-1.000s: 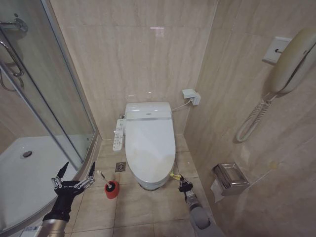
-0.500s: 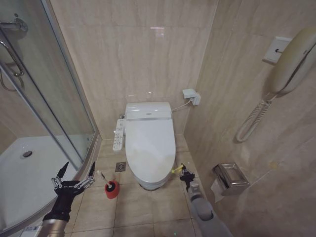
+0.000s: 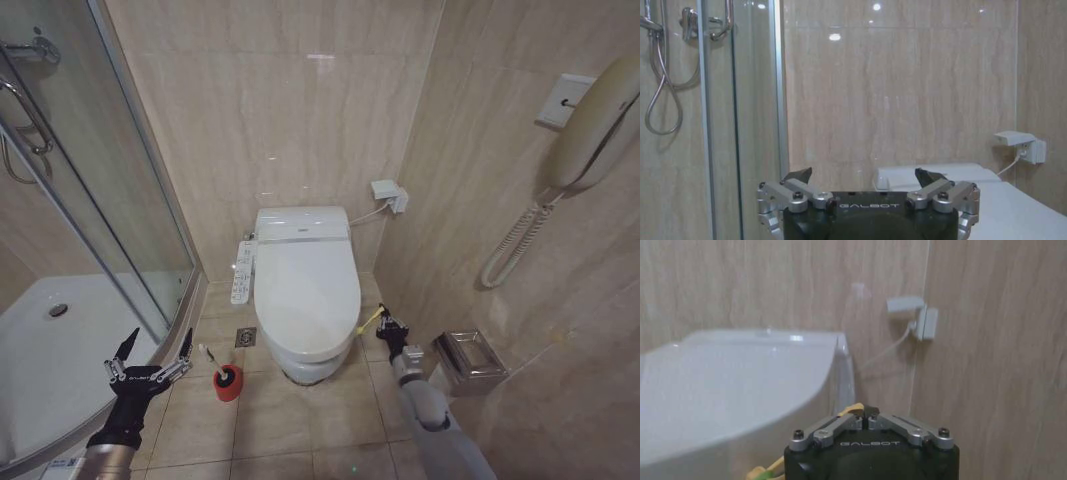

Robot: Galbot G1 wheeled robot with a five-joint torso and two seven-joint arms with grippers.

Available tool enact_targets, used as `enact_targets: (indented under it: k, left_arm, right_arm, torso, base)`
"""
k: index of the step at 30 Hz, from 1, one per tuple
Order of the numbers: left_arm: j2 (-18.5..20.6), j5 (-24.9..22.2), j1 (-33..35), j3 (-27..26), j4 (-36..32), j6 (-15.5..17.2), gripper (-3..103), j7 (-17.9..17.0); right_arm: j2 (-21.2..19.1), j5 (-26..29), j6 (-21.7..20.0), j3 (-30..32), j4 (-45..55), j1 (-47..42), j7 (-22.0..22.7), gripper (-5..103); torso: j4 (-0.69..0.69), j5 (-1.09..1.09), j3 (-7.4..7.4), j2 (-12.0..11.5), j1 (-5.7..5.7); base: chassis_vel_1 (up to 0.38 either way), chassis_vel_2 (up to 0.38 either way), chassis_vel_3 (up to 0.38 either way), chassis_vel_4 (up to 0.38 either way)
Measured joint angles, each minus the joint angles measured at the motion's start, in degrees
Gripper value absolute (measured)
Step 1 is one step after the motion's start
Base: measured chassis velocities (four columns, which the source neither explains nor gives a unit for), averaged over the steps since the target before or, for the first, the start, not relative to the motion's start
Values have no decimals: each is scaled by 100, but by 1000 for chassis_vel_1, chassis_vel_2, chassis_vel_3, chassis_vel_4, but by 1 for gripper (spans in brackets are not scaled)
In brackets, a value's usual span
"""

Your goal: Open the toilet lid, clean the toilet bowl with a toilet brush, close the toilet lid, and flush.

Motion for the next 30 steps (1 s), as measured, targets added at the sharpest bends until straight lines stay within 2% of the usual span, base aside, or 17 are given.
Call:
enact_targets:
  k: [9, 16, 23, 30]
  left_arm:
    - [0, 0, 0, 0, 0, 0, 100, 0]
    - [0, 0, 0, 0, 0, 0, 100, 0]
    - [0, 0, 0, 0, 0, 0, 100, 0]
    - [0, 0, 0, 0, 0, 0, 100, 0]
  right_arm:
    - [-93, 239, -95, 151, 587, 57, -35, 1]
    - [-347, 478, -347, 140, 737, 369, 144, 1]
    - [-553, 812, -582, -6, 646, 815, 312, 1]
    - [-659, 1017, -685, -215, 115, 1629, 416, 1]
  torso:
    - [0, -2, 0, 0, 0]
    - [1, -2, 0, 0, 0]
    - [1, -2, 0, 0, 0]
    - [0, -2, 0, 0, 0]
  base:
    - [0, 0, 0, 0]
    - [0, 0, 0, 0]
    - [0, 0, 0, 0]
    - [0, 0, 0, 0]
